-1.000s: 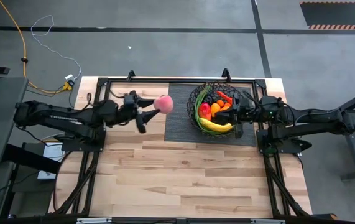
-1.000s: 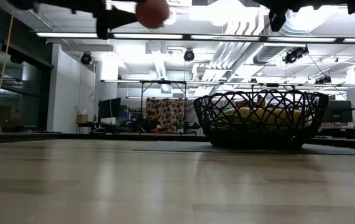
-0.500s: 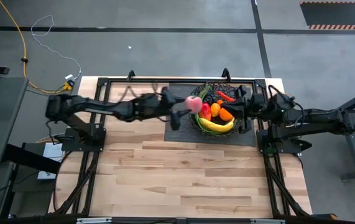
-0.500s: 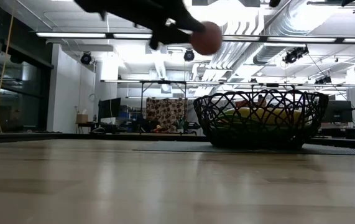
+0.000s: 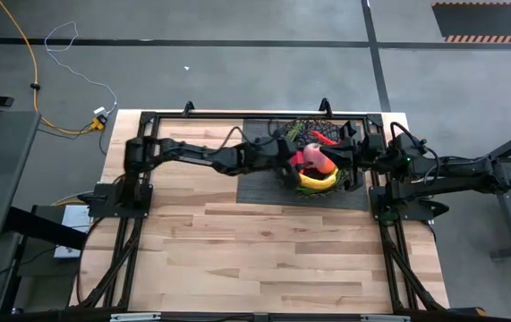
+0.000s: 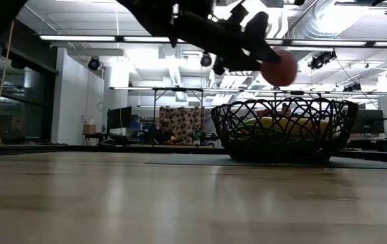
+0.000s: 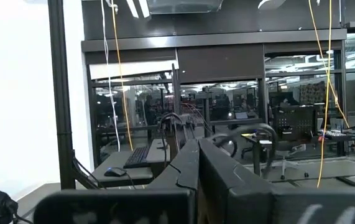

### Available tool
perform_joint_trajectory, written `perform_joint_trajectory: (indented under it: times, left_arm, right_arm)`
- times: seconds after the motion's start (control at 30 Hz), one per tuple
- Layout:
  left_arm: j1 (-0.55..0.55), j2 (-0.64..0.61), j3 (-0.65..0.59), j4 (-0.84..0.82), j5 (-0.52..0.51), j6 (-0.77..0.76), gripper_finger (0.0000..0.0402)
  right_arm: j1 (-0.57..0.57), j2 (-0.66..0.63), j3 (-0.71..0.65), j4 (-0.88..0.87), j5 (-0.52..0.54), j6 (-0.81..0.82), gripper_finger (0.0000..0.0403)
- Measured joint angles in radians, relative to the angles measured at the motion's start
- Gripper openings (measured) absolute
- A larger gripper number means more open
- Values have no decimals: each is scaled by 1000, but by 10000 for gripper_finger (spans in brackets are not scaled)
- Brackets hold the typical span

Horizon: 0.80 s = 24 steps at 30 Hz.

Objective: Build produce basket
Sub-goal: Put the peach into the wire basket

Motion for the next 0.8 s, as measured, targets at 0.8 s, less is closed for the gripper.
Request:
perform_joint_trajectory:
  times: [0.8]
  left_arm:
    - [-4, 173, 54, -3, -26, 1, 235]
  right_arm:
    - [0, 0, 0, -1, 1, 0, 0]
